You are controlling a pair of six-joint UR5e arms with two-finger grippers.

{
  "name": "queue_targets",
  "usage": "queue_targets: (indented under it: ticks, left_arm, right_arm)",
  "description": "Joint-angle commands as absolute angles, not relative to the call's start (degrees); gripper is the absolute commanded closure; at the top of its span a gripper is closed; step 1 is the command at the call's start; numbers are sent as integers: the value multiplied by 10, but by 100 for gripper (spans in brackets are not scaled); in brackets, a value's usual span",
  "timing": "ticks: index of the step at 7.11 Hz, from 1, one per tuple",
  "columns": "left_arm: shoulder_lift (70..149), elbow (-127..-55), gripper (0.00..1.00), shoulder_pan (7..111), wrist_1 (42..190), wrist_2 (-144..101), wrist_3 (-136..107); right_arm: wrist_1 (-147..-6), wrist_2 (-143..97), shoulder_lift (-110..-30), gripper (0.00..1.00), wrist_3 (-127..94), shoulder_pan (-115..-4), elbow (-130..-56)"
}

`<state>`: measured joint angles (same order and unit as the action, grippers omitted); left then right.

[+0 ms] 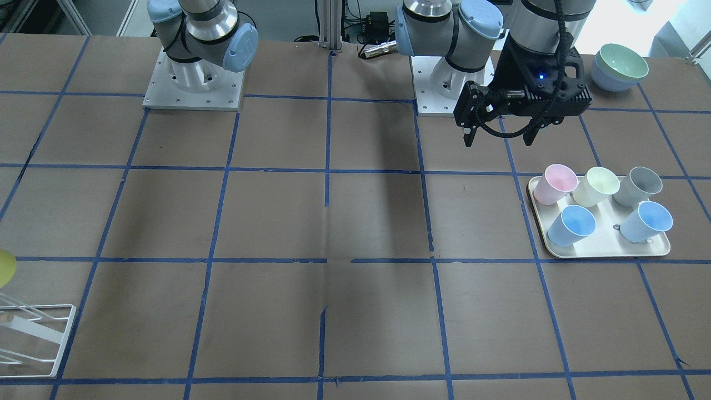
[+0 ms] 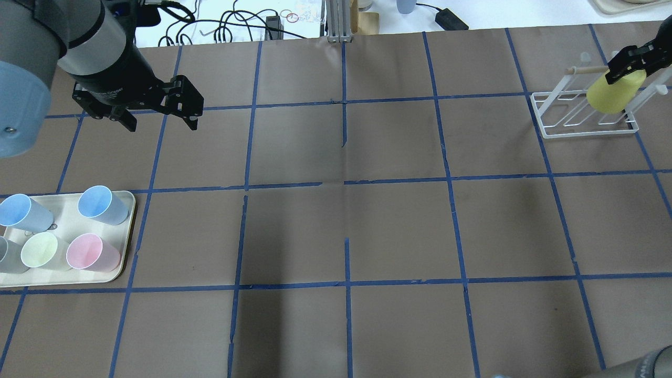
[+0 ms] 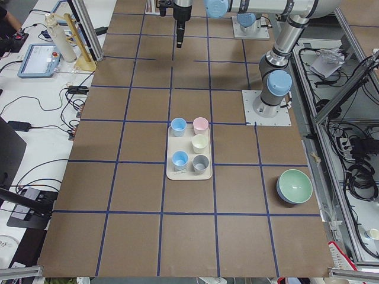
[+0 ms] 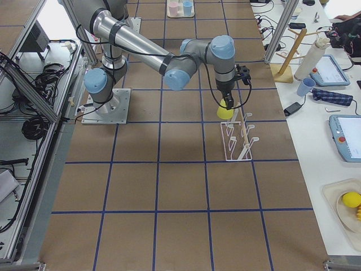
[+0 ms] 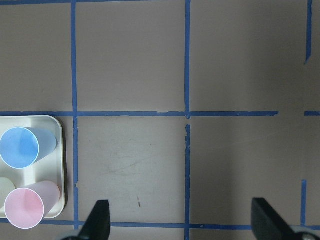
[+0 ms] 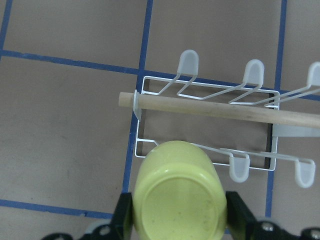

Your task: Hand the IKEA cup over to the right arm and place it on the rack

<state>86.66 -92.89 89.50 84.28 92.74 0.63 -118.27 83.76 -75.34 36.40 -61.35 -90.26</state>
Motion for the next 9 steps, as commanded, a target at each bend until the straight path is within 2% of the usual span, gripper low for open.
queue_targets:
  ticks: [1, 9]
  left_arm:
    - [868, -927, 0, 898, 843, 927, 6]
    - [868, -928, 0, 898, 843, 927, 6]
  right_arm:
    - [-1189, 829, -748, 100, 361, -613, -903]
    - [-1215, 825, -677, 100, 360, -614, -904]
